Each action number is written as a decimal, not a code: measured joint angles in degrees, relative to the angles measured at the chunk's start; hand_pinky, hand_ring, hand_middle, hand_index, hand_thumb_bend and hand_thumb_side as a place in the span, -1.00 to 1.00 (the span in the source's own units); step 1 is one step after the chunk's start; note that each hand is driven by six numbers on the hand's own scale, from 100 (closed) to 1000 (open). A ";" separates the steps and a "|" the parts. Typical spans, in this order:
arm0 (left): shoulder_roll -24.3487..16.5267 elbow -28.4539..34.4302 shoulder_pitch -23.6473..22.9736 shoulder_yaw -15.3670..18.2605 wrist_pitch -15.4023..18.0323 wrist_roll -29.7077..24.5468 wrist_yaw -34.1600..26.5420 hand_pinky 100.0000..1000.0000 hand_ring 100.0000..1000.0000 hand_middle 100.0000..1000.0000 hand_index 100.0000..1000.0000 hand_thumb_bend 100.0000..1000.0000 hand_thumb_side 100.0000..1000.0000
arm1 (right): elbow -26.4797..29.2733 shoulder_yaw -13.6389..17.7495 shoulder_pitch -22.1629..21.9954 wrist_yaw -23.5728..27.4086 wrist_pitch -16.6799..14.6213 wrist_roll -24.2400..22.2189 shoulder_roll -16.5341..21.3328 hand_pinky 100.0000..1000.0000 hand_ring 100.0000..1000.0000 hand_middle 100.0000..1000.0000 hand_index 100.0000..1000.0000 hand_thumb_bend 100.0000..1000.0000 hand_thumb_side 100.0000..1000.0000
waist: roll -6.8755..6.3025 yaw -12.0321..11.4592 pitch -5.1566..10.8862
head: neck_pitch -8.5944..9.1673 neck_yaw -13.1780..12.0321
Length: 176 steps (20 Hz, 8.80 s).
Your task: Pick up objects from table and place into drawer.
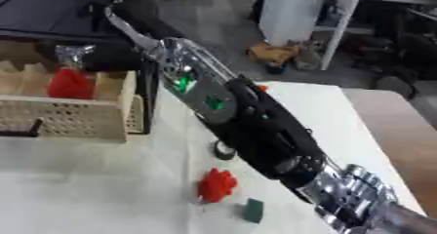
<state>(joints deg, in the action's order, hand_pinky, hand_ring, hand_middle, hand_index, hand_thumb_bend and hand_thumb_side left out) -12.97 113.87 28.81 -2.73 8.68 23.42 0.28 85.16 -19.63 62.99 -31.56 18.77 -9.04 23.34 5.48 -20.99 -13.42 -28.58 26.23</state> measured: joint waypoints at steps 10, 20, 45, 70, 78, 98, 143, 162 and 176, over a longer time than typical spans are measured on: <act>-0.03 0.00 -0.33 0.47 -0.15 0.43 0.40 0.02 -0.04 0.08 0.43 -1.00 1.00 | 21.53 8.47 -5.57 20.83 7.71 12.95 10.14 0.25 0.40 0.18 0.52 -1.00 0.80 | -0.68 2.96 0.35 | -0.61 -4.44; -0.05 0.00 -1.13 0.49 -0.43 0.31 1.37 0.02 -0.04 0.09 0.44 -1.00 1.00 | 28.47 16.51 -17.88 35.77 1.79 27.77 18.83 0.23 0.38 0.23 0.57 -1.00 0.79 | -2.46 6.05 0.74 | -1.11 -8.29; -0.57 0.00 -3.09 1.48 -0.44 0.19 3.50 0.02 -0.04 0.10 0.51 -1.00 1.00 | 28.48 26.36 -52.01 35.78 -27.83 40.20 18.22 0.28 0.44 0.42 0.77 -1.00 1.00 | -7.24 13.66 -0.74 | -1.91 -13.47; -13.14 0.00 -9.26 3.38 0.44 -2.78 14.62 -0.07 -0.11 0.09 0.55 -1.00 1.00 | 28.48 30.32 -61.55 44.18 -33.44 30.35 11.31 0.22 0.27 0.17 0.62 -1.00 1.00 | -8.55 14.73 -1.98 | -2.52 -19.51; -19.38 0.00 -11.83 3.62 -0.26 -5.81 19.90 -0.26 -0.26 0.04 0.52 -1.00 1.00 | 28.48 30.78 -62.07 42.25 -34.70 33.00 10.01 0.23 0.28 0.17 0.62 -1.00 1.00 | -8.40 15.24 -1.78 | -2.53 -19.26; -40.79 0.02 -11.57 2.51 -0.08 -30.02 26.19 -0.84 -0.58 -0.27 0.22 -1.00 1.00 | 28.48 31.96 -63.55 40.73 -35.64 35.59 9.59 0.24 0.28 0.16 0.61 -1.00 1.00 | -7.79 14.15 -1.05 | -2.58 -18.04; -46.87 0.05 -4.08 -15.46 -16.96 -64.54 8.06 -0.15 0.31 0.38 0.79 -1.00 1.00 | 28.48 31.95 -62.97 40.77 -35.53 35.62 9.59 0.24 0.25 0.17 0.60 -1.00 1.00 | -7.15 15.40 -0.81 | -2.06 -22.96; -45.70 0.05 -3.52 -13.12 -20.47 -61.61 15.77 -0.21 0.25 0.32 0.74 -1.00 1.00 | 28.48 31.95 -63.00 40.77 -35.20 35.56 8.90 0.24 0.25 0.16 0.60 -1.00 1.00 | -7.15 15.75 -1.11 | -1.05 -22.61; -44.42 0.03 -1.87 -12.60 -24.21 -61.88 19.28 -0.20 0.27 0.30 0.68 -1.00 1.00 | 28.48 31.95 -62.99 40.77 -35.30 35.45 8.61 0.25 0.25 0.16 0.60 -1.00 1.00 | -7.24 16.29 -1.40 | -0.51 -22.61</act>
<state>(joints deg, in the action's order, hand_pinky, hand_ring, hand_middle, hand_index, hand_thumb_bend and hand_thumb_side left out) -57.40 113.90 26.95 -15.33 -15.52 -38.46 19.56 113.64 12.33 0.00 9.21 -16.53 26.41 31.94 -1.76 -4.70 -14.82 -29.09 3.62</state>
